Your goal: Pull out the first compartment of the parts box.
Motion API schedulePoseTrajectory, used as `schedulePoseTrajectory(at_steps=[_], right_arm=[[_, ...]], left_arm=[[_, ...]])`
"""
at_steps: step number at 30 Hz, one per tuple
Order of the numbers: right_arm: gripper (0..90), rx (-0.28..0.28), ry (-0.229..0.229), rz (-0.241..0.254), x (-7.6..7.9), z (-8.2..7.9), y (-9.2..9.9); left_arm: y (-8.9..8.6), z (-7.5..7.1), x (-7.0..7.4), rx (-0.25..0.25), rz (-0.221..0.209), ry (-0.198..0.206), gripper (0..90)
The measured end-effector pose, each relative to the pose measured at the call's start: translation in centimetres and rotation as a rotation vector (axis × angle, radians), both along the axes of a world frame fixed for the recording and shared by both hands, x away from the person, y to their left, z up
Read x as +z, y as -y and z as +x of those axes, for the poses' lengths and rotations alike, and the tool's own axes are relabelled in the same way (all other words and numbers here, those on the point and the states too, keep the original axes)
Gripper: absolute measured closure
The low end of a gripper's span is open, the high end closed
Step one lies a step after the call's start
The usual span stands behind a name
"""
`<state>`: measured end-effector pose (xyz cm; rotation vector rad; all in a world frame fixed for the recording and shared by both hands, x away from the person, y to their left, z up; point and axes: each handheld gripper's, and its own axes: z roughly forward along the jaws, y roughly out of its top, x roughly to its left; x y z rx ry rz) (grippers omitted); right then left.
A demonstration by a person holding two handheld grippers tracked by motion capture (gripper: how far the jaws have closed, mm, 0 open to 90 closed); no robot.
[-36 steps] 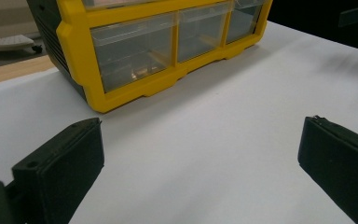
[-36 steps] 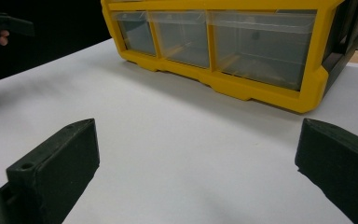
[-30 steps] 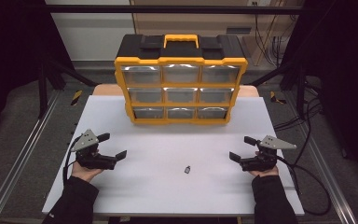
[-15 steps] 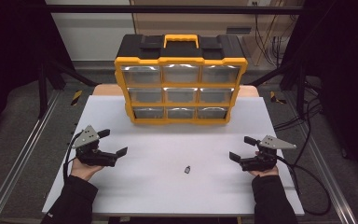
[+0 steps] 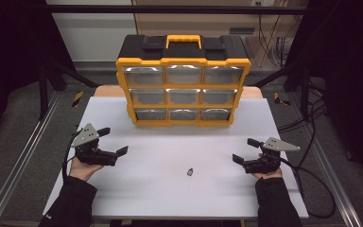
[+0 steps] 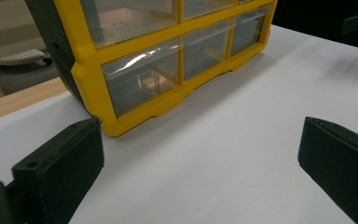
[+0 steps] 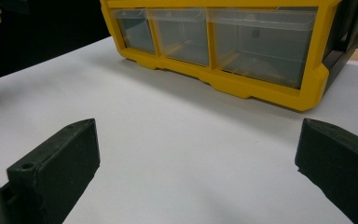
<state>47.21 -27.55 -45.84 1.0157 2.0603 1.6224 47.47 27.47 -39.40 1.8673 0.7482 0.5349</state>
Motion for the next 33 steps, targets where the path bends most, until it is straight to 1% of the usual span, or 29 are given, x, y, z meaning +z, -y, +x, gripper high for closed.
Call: schedulePoseTrajectory(at_steps=[6,10,19,23,26,32,33], right_arm=[[0.4,0.002,-0.002,-0.003,0.0,0.0,0.0],[0.5,0.002,-0.003,-0.003,0.0,0.0,0.0],[0.4,0.005,-0.001,-0.007,0.0,0.0,-0.1],[0.4,0.006,-0.001,-0.008,0.0,0.0,-0.1],[0.5,0.008,-0.001,-0.005,0.0,0.0,-0.1],[0.5,0.008,0.000,-0.003,0.0,0.0,-0.1],[0.5,0.009,0.002,-0.002,0.0,0.0,-0.1]], left_arm=[[0.2,0.1,0.6,-0.005,0.028,0.012,0.0],[0.3,0.2,1.0,-0.008,0.028,0.021,0.0],[0.8,0.4,1.6,-0.015,0.052,0.036,0.0],[1.1,0.6,1.8,-0.019,0.077,0.041,0.0],[1.3,0.7,2.2,-0.021,0.085,0.049,0.0],[1.7,0.8,2.7,-0.024,0.114,0.067,0.0],[1.7,0.8,2.8,-0.026,0.112,0.067,0.0]])
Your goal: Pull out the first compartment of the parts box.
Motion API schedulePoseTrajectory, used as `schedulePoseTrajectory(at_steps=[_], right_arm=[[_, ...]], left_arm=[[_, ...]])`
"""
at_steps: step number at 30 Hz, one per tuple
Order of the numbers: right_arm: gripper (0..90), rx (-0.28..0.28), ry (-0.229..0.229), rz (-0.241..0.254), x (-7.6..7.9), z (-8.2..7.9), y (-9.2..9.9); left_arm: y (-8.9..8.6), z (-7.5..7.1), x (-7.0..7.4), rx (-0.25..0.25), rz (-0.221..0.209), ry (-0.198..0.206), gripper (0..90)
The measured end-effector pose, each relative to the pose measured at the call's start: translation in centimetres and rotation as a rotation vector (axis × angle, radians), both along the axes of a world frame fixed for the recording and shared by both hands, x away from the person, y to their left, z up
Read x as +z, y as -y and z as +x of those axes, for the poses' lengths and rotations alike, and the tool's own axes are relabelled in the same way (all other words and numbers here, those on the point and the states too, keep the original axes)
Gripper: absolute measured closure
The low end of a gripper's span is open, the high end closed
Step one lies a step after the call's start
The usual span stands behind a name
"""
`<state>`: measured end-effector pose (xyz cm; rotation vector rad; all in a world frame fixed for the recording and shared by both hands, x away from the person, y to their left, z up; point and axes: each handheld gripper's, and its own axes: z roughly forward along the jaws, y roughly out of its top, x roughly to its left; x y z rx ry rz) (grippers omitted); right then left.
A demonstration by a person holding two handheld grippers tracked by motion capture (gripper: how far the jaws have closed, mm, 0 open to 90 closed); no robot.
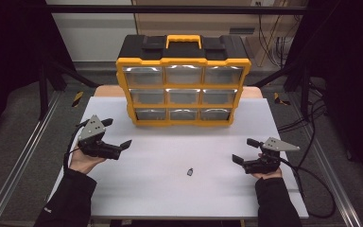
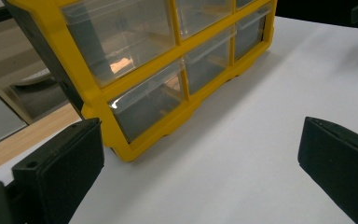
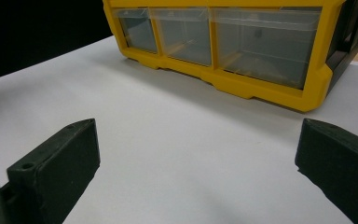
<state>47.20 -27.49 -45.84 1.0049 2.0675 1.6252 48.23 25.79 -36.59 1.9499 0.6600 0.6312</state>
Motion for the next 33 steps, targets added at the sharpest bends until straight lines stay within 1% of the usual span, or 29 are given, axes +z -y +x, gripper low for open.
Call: schedulePoseTrajectory(at_steps=[2,6,7,12,13,17,27,33], right_arm=[[0.5,0.000,0.000,-0.001,0.0,0.0,0.0],[0.4,0.000,-0.003,-0.002,0.0,0.0,0.0],[0.4,0.000,-0.004,-0.003,0.0,0.0,0.0],[0.5,0.000,-0.005,-0.006,0.0,0.0,0.0],[0.4,0.000,-0.004,-0.005,0.0,0.0,0.0],[0.5,0.000,-0.005,-0.008,0.0,0.0,0.0],[0.4,0.001,-0.001,-0.007,0.0,0.0,0.0],[0.4,-0.003,0.005,-0.007,0.0,0.0,0.0]], left_arm=[[0.1,0.0,0.1,-0.003,0.001,0.004,0.0],[0.3,0.1,0.3,-0.007,0.019,0.003,0.0],[0.3,0.1,0.4,-0.009,0.022,0.009,0.0],[0.5,0.2,0.8,-0.012,0.030,0.014,0.0],[0.6,0.2,1.0,-0.017,0.039,0.019,0.0],[0.8,0.3,1.2,-0.021,0.044,0.021,0.0],[1.3,0.5,2.3,-0.022,0.081,0.035,0.0],[1.8,0.8,2.8,-0.023,0.112,0.047,0.0]])
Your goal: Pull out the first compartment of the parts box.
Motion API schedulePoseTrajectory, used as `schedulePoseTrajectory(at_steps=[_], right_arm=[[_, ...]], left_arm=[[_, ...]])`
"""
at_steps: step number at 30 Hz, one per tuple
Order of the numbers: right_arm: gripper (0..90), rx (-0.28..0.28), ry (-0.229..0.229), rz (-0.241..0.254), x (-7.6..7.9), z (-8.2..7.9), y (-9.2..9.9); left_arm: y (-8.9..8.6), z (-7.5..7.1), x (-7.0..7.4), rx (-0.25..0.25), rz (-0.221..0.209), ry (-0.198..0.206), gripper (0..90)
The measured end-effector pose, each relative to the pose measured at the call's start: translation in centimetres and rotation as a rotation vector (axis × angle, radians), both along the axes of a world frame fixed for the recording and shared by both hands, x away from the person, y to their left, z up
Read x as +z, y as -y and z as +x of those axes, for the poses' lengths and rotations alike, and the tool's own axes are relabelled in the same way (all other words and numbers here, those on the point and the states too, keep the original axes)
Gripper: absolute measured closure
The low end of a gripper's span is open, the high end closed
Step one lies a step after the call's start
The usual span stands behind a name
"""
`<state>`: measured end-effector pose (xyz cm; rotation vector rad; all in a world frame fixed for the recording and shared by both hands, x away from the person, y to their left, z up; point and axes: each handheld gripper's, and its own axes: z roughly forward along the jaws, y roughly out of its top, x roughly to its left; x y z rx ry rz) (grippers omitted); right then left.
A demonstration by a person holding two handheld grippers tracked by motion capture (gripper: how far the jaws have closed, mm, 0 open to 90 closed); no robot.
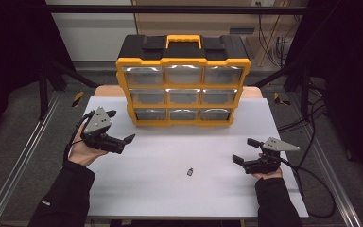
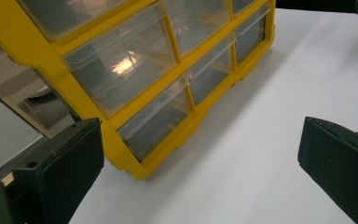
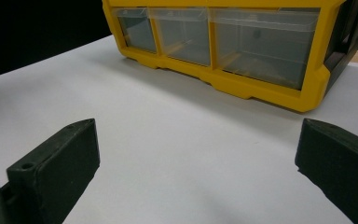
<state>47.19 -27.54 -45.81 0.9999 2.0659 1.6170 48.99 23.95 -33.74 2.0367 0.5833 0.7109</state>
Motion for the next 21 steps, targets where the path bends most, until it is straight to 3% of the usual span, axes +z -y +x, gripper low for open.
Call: schedulePoseTrajectory(at_steps=[21], right_arm=[[0.4,0.007,-0.008,-0.003,0.0,0.0,-0.1]], left_arm=[[1.6,0.5,2.2,-0.031,0.072,0.051,0.0]])
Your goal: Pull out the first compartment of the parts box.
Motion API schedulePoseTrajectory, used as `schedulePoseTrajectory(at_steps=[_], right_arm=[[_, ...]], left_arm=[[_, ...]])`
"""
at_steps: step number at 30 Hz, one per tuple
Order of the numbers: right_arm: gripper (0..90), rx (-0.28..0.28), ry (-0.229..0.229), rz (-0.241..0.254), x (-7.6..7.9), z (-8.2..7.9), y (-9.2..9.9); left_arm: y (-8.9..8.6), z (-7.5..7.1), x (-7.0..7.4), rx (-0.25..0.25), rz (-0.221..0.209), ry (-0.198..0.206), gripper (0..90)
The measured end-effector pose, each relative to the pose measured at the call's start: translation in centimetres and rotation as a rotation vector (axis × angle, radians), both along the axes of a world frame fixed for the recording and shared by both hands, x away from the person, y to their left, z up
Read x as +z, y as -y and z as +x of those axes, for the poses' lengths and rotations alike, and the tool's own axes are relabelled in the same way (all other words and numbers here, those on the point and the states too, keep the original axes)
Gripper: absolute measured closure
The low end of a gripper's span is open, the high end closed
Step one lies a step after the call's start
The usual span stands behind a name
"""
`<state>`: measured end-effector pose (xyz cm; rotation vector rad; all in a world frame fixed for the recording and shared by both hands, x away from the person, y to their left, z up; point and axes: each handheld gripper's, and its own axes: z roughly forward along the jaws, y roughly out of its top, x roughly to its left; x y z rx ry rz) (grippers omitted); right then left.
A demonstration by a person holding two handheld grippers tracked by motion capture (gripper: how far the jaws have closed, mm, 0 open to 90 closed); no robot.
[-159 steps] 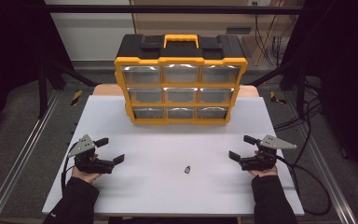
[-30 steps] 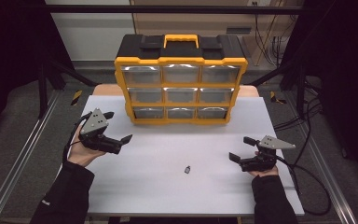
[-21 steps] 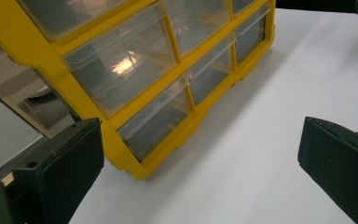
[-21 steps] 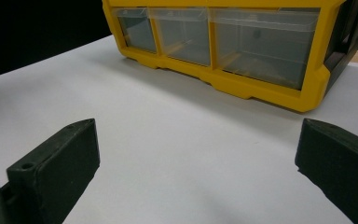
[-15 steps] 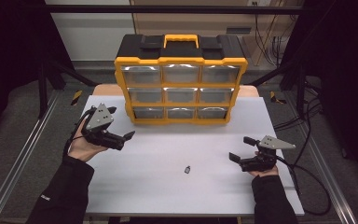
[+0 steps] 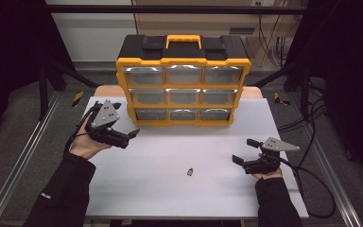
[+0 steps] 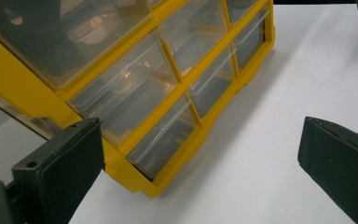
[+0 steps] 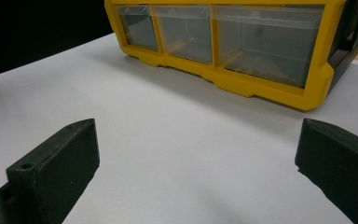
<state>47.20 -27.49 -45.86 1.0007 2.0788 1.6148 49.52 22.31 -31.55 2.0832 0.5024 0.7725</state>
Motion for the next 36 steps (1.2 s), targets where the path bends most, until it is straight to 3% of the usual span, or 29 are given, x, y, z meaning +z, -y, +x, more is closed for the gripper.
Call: schedulePoseTrajectory(at_steps=[36], right_arm=[[0.4,0.001,0.004,-0.005,0.0,0.0,0.1]], left_arm=[[2.3,1.4,2.6,-0.021,0.132,0.116,0.0]])
